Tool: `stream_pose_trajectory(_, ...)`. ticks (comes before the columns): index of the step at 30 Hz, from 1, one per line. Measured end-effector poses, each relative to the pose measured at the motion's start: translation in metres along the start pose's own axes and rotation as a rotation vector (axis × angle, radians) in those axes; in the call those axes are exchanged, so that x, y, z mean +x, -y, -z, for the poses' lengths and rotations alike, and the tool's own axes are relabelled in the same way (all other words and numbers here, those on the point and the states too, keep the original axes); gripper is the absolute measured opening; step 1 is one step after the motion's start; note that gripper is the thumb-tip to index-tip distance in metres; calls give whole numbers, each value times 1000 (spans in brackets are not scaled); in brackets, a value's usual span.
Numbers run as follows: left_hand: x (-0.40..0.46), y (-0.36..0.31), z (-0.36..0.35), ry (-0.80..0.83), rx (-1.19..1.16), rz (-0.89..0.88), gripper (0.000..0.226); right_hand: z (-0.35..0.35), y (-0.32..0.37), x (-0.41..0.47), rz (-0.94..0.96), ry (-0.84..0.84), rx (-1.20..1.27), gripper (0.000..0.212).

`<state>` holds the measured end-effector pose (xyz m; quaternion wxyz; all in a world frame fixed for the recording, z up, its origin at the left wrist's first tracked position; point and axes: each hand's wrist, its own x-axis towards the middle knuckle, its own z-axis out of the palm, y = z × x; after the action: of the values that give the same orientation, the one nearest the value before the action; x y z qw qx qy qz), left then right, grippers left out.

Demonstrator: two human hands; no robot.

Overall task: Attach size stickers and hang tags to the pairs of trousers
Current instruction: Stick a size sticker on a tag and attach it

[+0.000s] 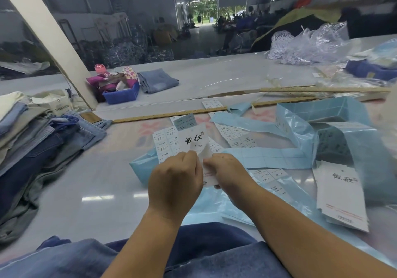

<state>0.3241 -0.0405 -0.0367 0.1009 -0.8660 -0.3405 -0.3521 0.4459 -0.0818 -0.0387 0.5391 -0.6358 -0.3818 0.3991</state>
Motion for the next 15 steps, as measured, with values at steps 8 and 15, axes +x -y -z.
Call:
stream_pose_trajectory(8, 1, -2, -4, 63, -71, -16, 16, -2, -1, -4, 18, -55, -90, 37)
stream_pose_trajectory(15, -5, -1, -1, 260, -276, -129, 44, 18, 3, -15, 0, 21, 82, 37)
